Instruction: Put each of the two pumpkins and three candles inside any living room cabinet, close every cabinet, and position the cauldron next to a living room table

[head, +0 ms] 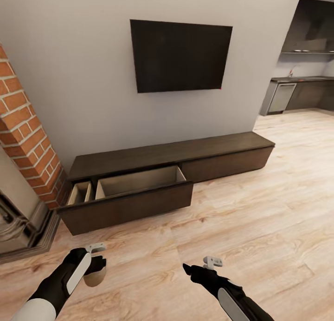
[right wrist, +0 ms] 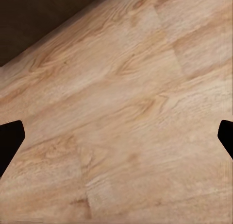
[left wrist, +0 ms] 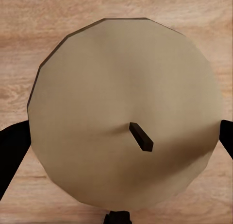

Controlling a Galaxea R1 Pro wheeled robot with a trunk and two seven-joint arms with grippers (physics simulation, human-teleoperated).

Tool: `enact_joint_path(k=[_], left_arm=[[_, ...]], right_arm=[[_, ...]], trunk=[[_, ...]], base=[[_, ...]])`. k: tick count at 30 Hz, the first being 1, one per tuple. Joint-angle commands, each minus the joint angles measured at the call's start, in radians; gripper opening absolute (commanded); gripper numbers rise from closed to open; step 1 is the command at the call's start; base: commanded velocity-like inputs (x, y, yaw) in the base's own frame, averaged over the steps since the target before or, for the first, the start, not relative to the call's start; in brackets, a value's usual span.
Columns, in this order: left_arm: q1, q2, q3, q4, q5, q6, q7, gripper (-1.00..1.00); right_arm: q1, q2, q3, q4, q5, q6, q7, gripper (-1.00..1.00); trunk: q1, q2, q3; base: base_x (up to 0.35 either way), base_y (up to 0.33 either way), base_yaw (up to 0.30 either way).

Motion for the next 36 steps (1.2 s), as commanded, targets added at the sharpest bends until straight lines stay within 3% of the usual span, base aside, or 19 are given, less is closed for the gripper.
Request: enact_joint_path(k=[1, 11, 24, 36], left_arm=[[-0.001, 0.001, -0.005, -0.001, 0.008, 0.003, 0.011, -1.0], [-0.001, 0.001, -0.006, -0.001, 0.009, 0.003, 0.011, -1.0], [-0.001, 0.001, -0.007, -0.004, 0.008, -0.002, 0.011, -1.0], [-0.001, 0.0, -0.007, -0.001, 0.009, -0.03, 0.011, -1.0]], right_arm=[[0.0, -0.001, 0.003, -0.002, -0.007, 0.002, -0.004, 1.0], [0.0, -0.002, 0.002, -0.003, -0.007, 0.0, -0.004, 1.0], [-0.001, -0.003, 0.002, -0.004, -0.006, 0.001, -0.004, 1.0], [-0.001, -0.002, 0.002, -0.004, -0.005, 0.003, -0.004, 1.0]], trunk=[[0.0, 0.0, -0.001], [0.0, 0.0, -0.001], [0.0, 0.0, -0.001], [-0.046, 0.084, 0.037]], base=[[0.0, -0.111, 0.289], [0.0, -0.168, 0.255], [0.079, -0.103, 0.022], [0.001, -0.002, 0.0]])
